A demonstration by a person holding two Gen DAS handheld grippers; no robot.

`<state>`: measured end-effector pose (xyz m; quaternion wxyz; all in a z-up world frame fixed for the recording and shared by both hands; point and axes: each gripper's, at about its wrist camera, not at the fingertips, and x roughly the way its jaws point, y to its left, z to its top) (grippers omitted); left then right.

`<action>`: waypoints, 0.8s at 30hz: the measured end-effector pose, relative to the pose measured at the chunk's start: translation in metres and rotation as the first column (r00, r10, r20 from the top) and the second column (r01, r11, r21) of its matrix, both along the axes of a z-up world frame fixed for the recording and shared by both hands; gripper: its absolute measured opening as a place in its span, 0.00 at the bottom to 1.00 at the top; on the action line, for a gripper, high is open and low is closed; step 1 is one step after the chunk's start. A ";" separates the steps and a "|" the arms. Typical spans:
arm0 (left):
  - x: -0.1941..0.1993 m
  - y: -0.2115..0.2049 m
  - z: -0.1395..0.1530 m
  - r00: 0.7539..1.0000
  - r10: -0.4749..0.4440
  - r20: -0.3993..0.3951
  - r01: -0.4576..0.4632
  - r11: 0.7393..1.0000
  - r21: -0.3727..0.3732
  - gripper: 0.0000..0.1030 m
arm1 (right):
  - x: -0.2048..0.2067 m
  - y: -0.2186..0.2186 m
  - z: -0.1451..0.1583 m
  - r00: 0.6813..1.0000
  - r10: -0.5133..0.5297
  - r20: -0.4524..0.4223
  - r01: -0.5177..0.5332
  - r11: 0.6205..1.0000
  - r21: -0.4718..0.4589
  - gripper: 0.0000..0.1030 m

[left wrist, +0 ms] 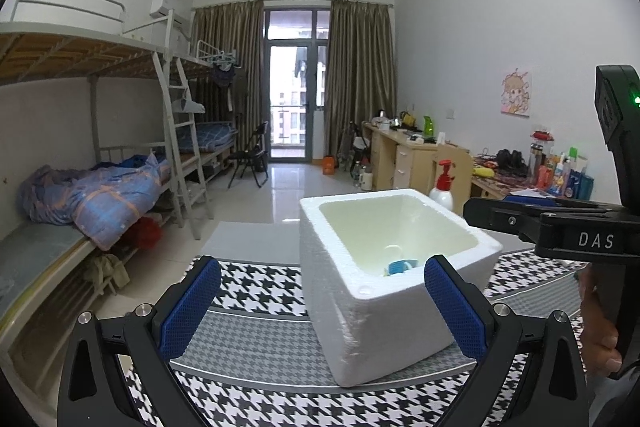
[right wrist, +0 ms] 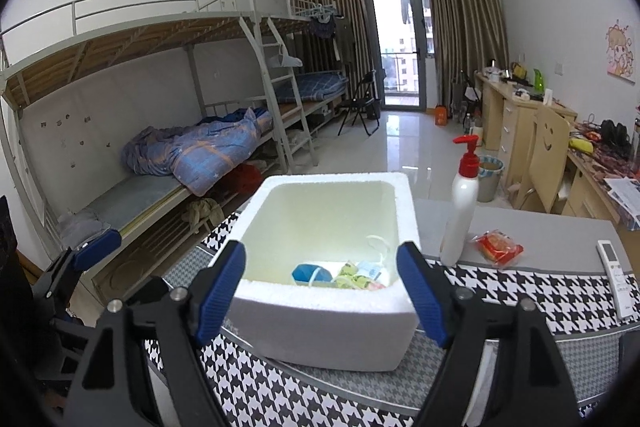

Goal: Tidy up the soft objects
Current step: 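Move both open grippers back from the box toward the grey sock and white roll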

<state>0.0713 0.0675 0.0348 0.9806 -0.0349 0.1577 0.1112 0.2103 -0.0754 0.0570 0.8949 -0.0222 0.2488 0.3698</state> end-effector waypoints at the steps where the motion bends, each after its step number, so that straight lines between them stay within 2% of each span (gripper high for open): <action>1: 0.000 -0.001 0.001 1.000 -0.002 0.002 0.002 1.000 0.001 0.99 | -0.001 -0.002 0.001 1.000 0.000 0.004 0.000 1.000 0.002 0.79; 11: -0.004 -0.013 0.003 0.999 -0.036 0.014 0.036 0.999 0.020 0.99 | -0.010 -0.019 0.002 0.999 -0.015 0.029 0.015 1.000 0.021 0.80; 14: -0.005 -0.016 0.003 0.999 -0.042 0.014 0.041 0.999 0.026 0.99 | -0.014 -0.023 0.001 0.999 -0.017 0.037 0.016 1.000 0.023 0.82; 24: -0.007 -0.024 0.001 0.997 -0.066 0.031 0.066 0.998 0.012 0.99 | -0.025 -0.039 -0.007 0.997 -0.047 0.060 0.045 0.998 0.031 0.85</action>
